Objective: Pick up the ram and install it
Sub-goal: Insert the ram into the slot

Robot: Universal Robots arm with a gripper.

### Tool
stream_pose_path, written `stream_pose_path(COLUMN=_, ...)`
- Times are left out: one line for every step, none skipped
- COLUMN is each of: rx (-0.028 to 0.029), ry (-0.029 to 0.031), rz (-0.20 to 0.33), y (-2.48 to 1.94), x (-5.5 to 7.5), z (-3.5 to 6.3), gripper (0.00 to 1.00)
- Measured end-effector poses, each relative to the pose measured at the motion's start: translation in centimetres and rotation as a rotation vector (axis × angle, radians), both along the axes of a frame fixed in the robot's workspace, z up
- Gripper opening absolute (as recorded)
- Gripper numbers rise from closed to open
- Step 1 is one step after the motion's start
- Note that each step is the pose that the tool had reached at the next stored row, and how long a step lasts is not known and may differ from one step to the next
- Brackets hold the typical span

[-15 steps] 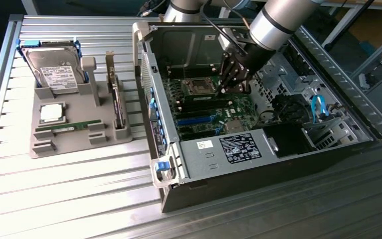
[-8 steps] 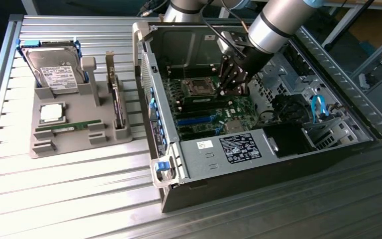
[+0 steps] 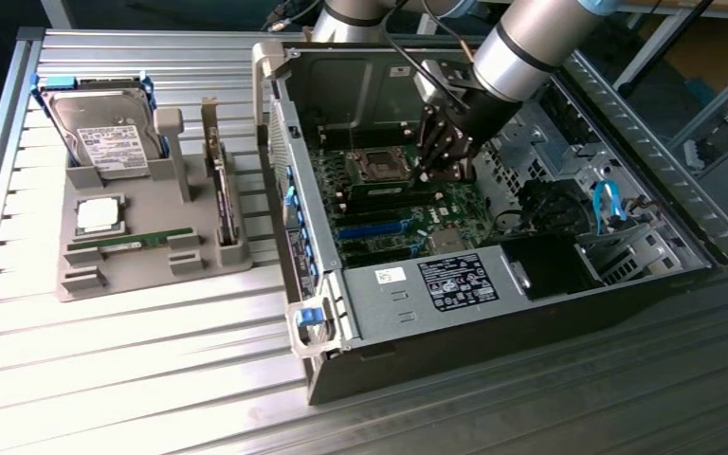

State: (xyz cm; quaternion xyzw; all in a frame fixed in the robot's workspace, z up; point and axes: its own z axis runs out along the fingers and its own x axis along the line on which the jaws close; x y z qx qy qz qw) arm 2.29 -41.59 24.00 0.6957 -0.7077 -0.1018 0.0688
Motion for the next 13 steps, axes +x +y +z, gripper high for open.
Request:
stream_pose_path(rx=0.0003, ry=0.0, rz=0.0, y=-0.01, x=0.0, z=-0.01, gripper=0.12)
stream_pose_path(rx=0.0001, ry=0.0, rz=0.0, y=-0.06, x=0.0, z=-0.02, gripper=0.12)
stream_pose_path(rx=0.0001, ry=0.0, rz=0.0, y=-0.1, x=0.0, z=-0.02, gripper=0.12)
stream_pose_path(rx=0.0, ry=0.0, rz=0.0, y=-0.15, x=0.0, z=-0.03, gripper=0.12)
stream_pose_path(rx=0.0, ry=0.0, rz=0.0, y=-0.19, x=0.0, z=-0.04, gripper=0.12)
stream_pose_path(rx=0.0002, ry=0.0, rz=0.001, y=-0.24, x=0.0, z=-0.09, gripper=0.12)
stream_pose_path(rx=0.0001, ry=0.0, rz=0.001, y=-0.27, x=0.0, z=-0.14, gripper=0.12)
stream_pose_path(rx=0.0, ry=0.0, rz=0.001, y=-0.27, x=0.0, z=-0.21, gripper=0.12)
stream_pose_path(rx=0.0, ry=0.0, rz=0.002, y=-0.27, x=0.0, z=-0.25, gripper=0.12)
stream_pose_path(rx=0.0, ry=0.0, rz=0.002, y=-0.27, x=0.0, z=-0.3, gripper=0.12)
stream_pose_path(rx=0.0, ry=0.0, rz=0.003, y=-0.27, x=0.0, z=-0.39, gripper=0.12)
stream_pose_path(rx=0.0, ry=0.0, rz=0.003, y=-0.28, x=0.0, z=-0.47, gripper=0.12)
stream_pose_path(rx=-0.0004, ry=0.0001, rz=0.004, y=-0.28, x=0.0, z=-0.52, gripper=0.12)
